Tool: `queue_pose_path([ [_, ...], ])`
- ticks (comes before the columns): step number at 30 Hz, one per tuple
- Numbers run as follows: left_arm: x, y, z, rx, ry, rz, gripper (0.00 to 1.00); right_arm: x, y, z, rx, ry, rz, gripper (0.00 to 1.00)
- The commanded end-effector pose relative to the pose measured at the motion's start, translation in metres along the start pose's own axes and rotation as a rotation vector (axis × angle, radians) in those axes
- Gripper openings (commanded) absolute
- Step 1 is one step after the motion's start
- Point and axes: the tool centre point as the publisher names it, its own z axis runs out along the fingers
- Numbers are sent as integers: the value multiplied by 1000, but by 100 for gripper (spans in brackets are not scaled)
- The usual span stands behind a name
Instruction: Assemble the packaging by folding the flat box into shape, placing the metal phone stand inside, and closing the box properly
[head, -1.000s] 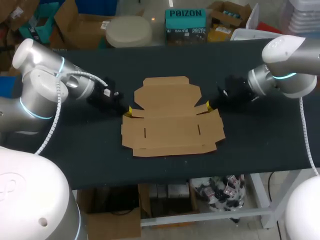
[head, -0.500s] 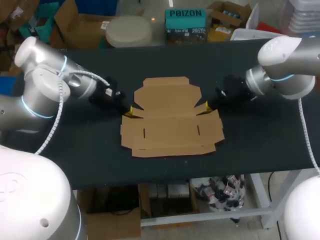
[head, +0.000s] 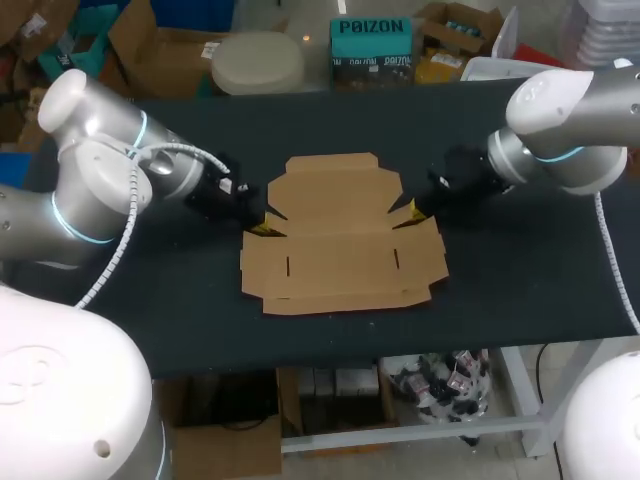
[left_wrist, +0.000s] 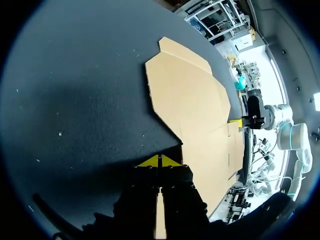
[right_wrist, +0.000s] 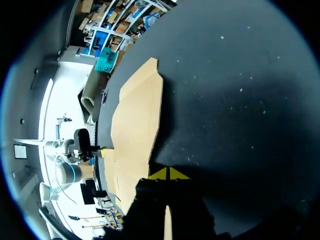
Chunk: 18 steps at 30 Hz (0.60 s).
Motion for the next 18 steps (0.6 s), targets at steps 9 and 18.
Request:
queue_pose_path([
  [9, 7, 1, -1, -3, -52, -3, 0, 7, 4, 1, 27, -48, 19, 0],
  [18, 7, 4, 0, -9, -83, -10, 0, 10, 7, -1, 74, -96, 60, 0],
])
